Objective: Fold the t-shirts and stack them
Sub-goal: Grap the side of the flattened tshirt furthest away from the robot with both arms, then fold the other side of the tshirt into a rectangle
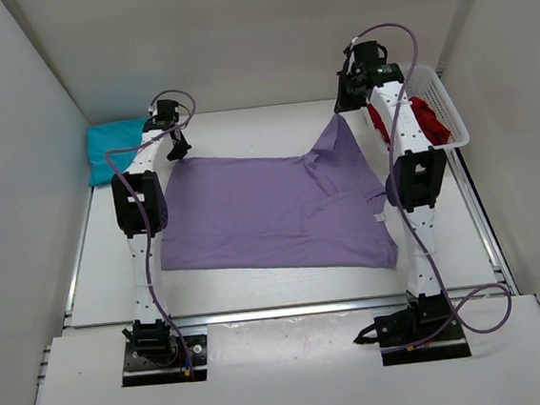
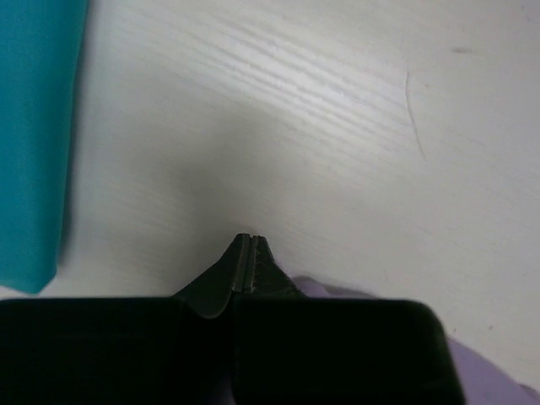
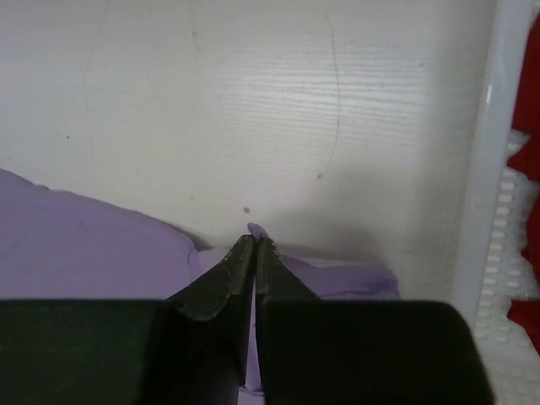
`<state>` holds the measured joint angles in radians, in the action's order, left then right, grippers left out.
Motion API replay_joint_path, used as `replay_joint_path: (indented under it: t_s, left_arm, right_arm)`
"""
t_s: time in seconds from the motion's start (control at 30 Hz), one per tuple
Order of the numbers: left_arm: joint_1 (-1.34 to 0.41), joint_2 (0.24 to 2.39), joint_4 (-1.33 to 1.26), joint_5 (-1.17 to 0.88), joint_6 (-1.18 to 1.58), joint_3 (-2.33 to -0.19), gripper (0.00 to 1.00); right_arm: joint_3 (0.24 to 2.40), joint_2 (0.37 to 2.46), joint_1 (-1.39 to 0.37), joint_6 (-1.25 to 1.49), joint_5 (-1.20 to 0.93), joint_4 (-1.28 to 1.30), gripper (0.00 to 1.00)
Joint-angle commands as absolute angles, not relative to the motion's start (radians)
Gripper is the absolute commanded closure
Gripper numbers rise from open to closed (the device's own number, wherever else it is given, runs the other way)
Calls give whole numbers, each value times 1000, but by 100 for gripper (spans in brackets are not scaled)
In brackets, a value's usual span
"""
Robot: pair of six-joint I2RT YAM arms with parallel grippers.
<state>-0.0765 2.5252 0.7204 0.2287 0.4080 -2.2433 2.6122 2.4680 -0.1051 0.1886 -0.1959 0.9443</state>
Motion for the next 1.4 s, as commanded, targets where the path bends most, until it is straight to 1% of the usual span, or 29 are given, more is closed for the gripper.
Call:
replay_joint_path:
  t_s: [0.0,0.1,0.13,0.2,0.23,0.3,0.37,0.47,0.67,0.77,0.8,0.9,0.97,1.03,1.1,1.17,1.23,1.37]
  left_arm:
    - [-94,2343,637,222,426,-2142,100]
    - [-87,2254,588,203,440,-2036,100]
    - [-86,2238,568,202,436,-2011,100]
    - [-83,2171,549,206,434,-1924,100]
    - [-72,2137,523,196,442,-1881,100]
    - [-60,2088,503,180,455,-1817,100]
    - [-51,2028,465,170,457,-1747,100]
    - [-43,1944,424,154,459,-1643,100]
    - [-18,1743,373,115,477,-1459,100]
    - [-2,1605,310,87,489,-1295,100]
    - [38,1577,301,71,497,-1270,100]
    - [96,1436,266,29,517,-1146,100]
    - [100,1340,232,53,517,-1030,100]
    - [78,1307,221,95,499,-961,100]
    - [84,1301,210,86,506,-901,100]
    - [119,1350,225,61,512,-876,99]
    - [121,1411,259,46,503,-893,96]
    - [129,1511,282,19,505,-897,87]
  right_arm:
    - [2561,2312,-100,164,-167,979,100]
    - [2429,2220,-113,158,-109,991,100]
    - [2355,2197,-123,158,-106,983,100]
    - [2190,2073,-130,170,-97,898,100]
    - [2033,2030,-132,184,-103,856,100]
    - [1768,1862,-132,209,-136,695,100]
    - [1654,1787,-129,245,-153,641,100]
    - [1539,1704,-126,268,-185,598,100]
    - [1496,1559,-195,267,-150,636,100]
    - [1399,1409,-221,262,-181,627,100]
    - [1344,1367,-224,273,-201,618,100]
    - [1214,1188,-204,311,-248,568,100]
    - [1113,1065,-183,339,-291,531,100]
    - [1002,994,-163,371,-287,514,100]
    - [840,962,-97,388,-316,502,100]
    - [729,936,-75,413,-312,479,100]
    - [637,923,-80,423,-252,457,100]
    - [560,923,-101,426,-172,451,100]
